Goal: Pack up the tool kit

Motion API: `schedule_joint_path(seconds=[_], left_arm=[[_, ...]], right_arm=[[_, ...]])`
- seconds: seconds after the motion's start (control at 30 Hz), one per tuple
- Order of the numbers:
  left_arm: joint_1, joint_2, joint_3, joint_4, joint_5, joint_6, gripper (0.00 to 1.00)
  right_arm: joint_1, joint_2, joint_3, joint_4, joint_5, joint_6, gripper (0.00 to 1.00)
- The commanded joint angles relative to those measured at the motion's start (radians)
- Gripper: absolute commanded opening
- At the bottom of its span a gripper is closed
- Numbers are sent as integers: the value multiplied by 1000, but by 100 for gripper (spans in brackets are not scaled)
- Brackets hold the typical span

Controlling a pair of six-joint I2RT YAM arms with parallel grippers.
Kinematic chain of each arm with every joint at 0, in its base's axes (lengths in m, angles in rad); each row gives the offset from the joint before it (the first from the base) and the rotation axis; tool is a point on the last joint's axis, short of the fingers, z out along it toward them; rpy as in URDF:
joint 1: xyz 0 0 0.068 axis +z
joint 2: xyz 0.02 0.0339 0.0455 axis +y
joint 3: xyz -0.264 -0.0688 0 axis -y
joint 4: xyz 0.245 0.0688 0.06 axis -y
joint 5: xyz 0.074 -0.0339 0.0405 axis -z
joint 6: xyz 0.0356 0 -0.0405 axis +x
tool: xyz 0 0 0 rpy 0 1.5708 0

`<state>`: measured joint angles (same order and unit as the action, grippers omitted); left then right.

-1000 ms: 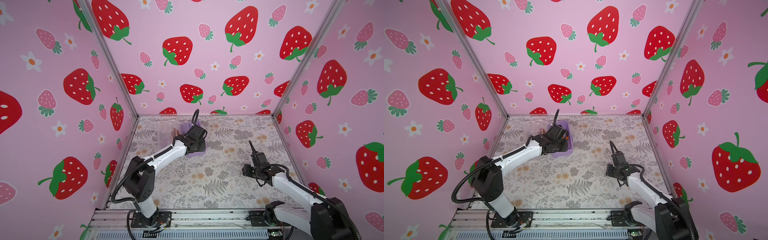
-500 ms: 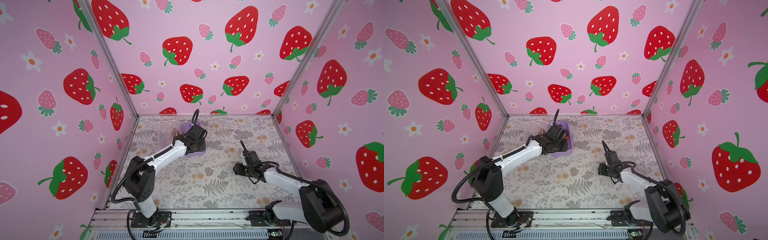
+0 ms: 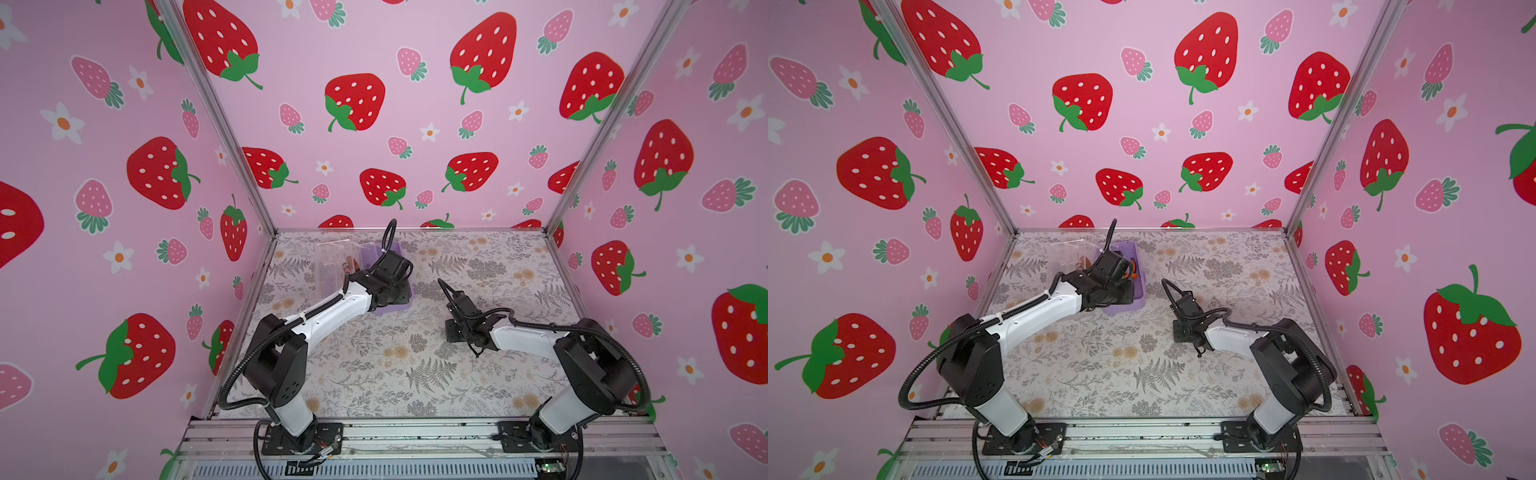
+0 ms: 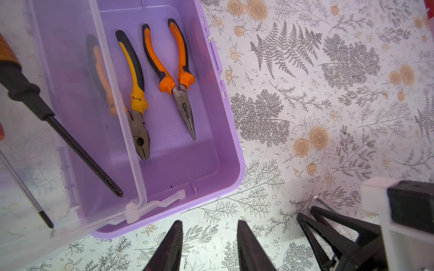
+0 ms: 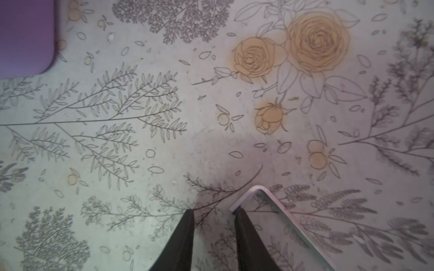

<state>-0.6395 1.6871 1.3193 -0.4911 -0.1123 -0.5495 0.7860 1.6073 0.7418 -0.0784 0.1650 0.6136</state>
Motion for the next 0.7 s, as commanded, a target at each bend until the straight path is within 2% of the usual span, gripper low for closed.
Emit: schedule_joint_path(seconds=[0.0, 0.13, 0.23, 0.3, 0.47, 0.57, 0.67], left_arm=[[-2, -6, 1, 5, -11, -1, 41], [-2, -16, -1, 4, -13, -1, 41], [-1, -27, -9, 2, -20, 2, 42], [0, -29, -15, 2, -19, -3, 42], [0, -25, -25, 9, -2, -12, 42], [0, -27, -32, 16, 15, -16, 42], [0, -28, -34, 14, 26, -18, 42]], right_arm=[[60, 42, -18, -89, -82, 10, 33], [63, -50, 6, -138, -8, -23, 34], [29, -133, 31, -220, 102, -89, 35], [-9, -174, 27, -242, 121, -125, 37], [-98, -207, -26, -205, 29, -187, 44], [-132, -167, -54, -157, -70, -217, 45], [-134, -116, -57, -131, -103, -229, 45]])
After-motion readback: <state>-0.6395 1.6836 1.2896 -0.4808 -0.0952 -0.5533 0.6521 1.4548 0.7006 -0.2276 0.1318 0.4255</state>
